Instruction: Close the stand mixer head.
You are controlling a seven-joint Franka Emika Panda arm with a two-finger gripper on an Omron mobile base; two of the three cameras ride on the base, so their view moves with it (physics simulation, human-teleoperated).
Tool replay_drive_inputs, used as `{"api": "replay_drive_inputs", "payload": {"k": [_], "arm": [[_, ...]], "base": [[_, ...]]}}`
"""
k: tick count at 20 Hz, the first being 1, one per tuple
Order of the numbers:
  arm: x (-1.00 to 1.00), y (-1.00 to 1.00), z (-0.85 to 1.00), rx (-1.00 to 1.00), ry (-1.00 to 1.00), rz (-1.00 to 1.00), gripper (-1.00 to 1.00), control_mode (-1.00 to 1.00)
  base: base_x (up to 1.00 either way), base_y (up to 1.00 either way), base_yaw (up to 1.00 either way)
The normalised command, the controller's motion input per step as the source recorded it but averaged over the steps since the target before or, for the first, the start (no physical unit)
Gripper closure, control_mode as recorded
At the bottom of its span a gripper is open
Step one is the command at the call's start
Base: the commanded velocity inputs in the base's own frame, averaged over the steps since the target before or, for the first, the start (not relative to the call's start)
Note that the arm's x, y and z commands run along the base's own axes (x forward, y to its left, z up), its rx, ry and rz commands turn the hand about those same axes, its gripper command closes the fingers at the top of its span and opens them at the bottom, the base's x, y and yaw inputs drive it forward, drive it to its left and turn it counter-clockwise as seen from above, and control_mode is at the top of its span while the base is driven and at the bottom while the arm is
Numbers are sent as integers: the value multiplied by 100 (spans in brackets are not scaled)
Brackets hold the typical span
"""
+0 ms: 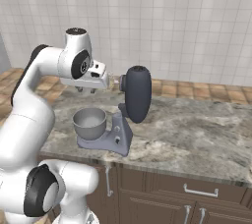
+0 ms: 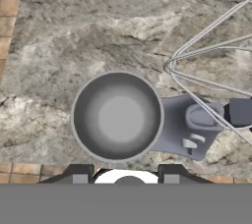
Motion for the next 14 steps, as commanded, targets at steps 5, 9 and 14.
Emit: {"api": "replay_drive_inputs", "payload": {"k": [5,9,14], "arm": [[-15,-19,0,0,-11,0,-100,-100],[-19,-83,4,4,-14,1,-100,-100],[-11,-100,13,12,-8,4,-100,-100]], "base": [[0,0,0],[0,0,0],[0,0,0]]}}
